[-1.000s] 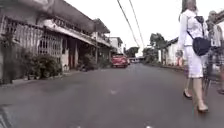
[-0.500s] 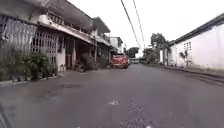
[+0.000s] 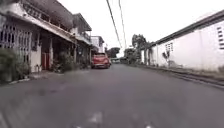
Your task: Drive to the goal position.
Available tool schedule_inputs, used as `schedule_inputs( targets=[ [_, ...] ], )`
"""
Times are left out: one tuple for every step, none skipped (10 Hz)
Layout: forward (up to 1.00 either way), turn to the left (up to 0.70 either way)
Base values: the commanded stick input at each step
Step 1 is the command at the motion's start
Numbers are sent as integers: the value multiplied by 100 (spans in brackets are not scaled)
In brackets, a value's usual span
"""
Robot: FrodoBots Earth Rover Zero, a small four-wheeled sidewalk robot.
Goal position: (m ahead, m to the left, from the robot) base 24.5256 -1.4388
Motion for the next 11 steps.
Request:
schedule_inputs(
  targets=[
    [100, -39],
    [100, -38],
    [100, -19],
    [100, 0],
    [100, 0],
    [100, 0],
    [100, 0],
    [100, 0],
    [100, 0],
    [100, 0],
    [100, 0]
  ],
)
